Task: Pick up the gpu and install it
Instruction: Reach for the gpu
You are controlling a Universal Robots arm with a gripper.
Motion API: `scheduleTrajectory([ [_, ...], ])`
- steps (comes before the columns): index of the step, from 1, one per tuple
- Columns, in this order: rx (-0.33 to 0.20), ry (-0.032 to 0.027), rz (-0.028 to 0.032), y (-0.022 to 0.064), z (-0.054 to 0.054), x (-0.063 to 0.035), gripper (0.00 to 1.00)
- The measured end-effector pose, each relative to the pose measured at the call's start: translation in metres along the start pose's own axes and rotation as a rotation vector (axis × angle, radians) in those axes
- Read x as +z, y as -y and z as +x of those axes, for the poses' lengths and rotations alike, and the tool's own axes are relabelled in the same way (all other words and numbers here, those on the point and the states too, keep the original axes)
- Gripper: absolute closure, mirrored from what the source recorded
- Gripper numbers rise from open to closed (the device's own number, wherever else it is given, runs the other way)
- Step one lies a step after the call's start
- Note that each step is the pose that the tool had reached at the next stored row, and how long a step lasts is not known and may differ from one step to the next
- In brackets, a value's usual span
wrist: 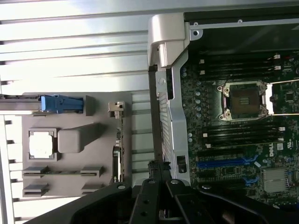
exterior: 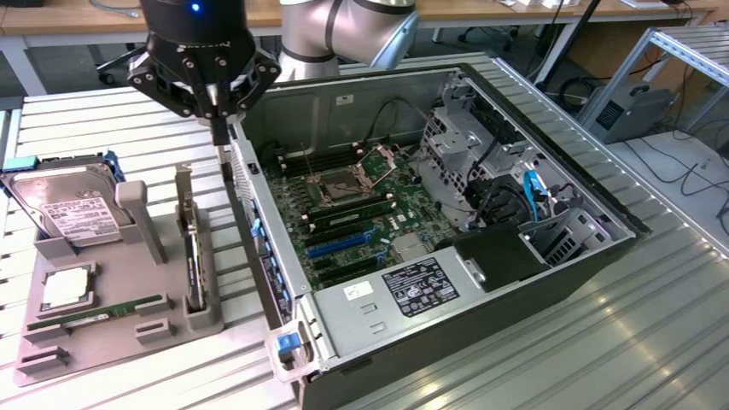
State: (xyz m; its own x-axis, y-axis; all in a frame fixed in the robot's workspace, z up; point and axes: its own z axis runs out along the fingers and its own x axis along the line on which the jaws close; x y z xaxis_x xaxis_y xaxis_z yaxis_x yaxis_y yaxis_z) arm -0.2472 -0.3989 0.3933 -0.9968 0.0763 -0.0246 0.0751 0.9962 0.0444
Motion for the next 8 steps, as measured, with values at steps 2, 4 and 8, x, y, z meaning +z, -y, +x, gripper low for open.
scheduleTrajectory([
  [2,0.000,0.0000,0.0000,0.0001,0.0010,0.0000,0.89],
  [4,0.000,0.0000,0.0000,0.0002,0.0020,0.0000,0.89],
  [8,0.000,0.0001,0.0000,0.0003,0.0039,-0.0001,0.89],
])
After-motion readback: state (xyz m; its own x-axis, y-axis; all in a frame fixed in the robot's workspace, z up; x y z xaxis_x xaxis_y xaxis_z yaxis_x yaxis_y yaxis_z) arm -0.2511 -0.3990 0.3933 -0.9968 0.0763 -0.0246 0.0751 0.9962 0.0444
